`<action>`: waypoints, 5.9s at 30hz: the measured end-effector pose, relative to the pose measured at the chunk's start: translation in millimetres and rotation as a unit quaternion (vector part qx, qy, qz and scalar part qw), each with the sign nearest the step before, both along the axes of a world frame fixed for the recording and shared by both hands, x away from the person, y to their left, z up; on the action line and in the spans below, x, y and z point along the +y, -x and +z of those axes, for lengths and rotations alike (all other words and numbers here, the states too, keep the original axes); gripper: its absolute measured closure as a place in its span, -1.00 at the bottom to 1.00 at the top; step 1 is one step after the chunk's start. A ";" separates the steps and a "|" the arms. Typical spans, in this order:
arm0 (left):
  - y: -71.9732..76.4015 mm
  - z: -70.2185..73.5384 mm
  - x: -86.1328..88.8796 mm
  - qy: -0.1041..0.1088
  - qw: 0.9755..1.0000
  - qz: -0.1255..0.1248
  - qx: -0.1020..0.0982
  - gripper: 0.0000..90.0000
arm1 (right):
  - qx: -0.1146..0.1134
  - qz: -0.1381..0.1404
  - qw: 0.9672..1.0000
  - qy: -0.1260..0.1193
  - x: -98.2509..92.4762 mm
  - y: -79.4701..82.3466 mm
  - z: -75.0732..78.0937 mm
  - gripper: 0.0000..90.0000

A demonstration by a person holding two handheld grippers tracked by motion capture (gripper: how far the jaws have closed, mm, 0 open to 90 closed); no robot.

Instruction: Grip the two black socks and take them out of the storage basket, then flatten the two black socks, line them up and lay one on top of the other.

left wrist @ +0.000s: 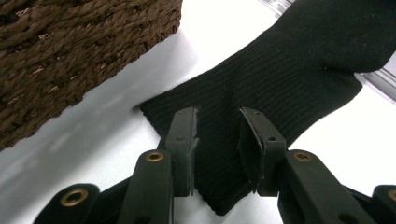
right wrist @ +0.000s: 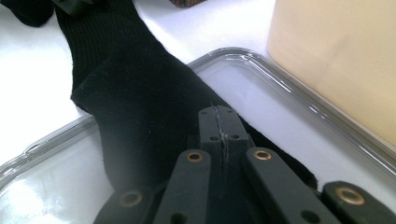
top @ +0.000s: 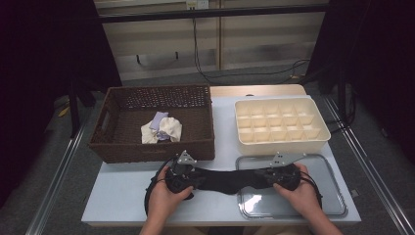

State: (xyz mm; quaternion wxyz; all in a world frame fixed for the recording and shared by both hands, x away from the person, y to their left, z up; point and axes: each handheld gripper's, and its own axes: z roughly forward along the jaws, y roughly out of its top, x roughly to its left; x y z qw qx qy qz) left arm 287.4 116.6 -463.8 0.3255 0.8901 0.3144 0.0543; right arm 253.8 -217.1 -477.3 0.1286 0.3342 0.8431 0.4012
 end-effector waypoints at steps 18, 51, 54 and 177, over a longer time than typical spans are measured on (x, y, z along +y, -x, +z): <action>-10.9 -2.6 -2.8 -0.005 0.999 0.036 -0.035 0.96 | -0.006 -0.002 1.000 -0.016 -2.7 -0.3 3.0 0.99; 0.9 -4.1 -10.1 0.002 1.000 0.019 -0.008 0.80 | 0.006 0.022 1.000 -0.004 9.1 4.5 -1.7 0.91; 1.2 -3.3 -11.9 -0.012 0.999 0.027 -0.018 0.86 | 0.005 0.031 1.000 -0.002 6.5 5.9 -1.2 0.97; 1.9 11.5 44.3 0.014 0.995 0.096 -0.025 0.47 | -0.005 -0.001 0.999 -0.053 7.7 -7.6 12.7 0.15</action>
